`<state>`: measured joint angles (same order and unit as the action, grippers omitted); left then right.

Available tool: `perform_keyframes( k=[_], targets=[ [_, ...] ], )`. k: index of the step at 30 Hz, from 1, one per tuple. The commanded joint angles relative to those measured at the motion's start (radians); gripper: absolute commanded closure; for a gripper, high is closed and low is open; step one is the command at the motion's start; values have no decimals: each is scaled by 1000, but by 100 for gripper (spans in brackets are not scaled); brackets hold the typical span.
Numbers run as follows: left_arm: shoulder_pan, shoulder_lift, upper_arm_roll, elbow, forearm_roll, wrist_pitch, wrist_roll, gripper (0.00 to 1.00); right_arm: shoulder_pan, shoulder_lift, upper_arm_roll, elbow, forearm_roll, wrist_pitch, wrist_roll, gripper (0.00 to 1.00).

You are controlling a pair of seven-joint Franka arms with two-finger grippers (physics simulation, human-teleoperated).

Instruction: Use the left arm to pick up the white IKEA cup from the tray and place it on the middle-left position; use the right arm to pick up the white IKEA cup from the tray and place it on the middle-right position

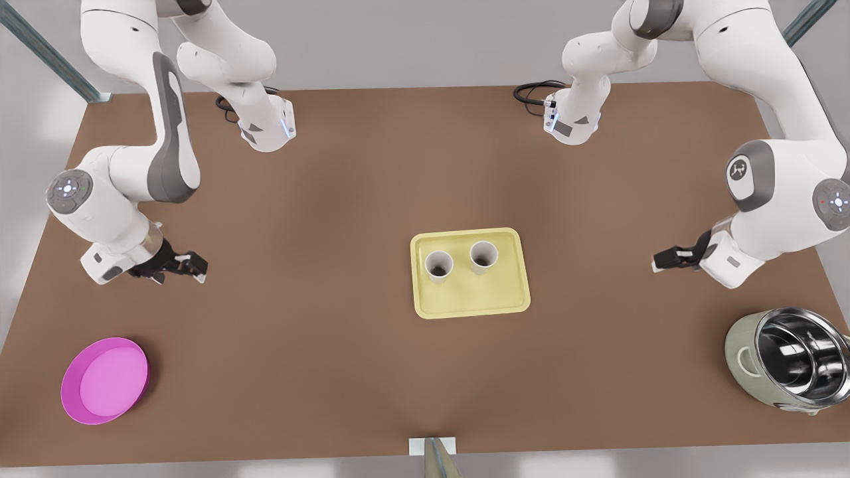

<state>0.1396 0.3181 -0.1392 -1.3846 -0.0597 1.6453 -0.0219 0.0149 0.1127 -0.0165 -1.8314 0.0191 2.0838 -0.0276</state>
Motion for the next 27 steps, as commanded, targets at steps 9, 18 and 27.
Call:
perform_keyframes(
  k=[9,18,27],
  targets=[
    [-511,29,-5,-34,113,42,-392,0,370,177,1,230,-79,-79,54,0],
    [-583,-117,-11,-553,43,590,-555,0,591,486,32,592,-70,-182,193,0],
    [-574,21,9,-559,87,751,-546,0,596,634,156,664,-68,-80,391,0]
  ],
)
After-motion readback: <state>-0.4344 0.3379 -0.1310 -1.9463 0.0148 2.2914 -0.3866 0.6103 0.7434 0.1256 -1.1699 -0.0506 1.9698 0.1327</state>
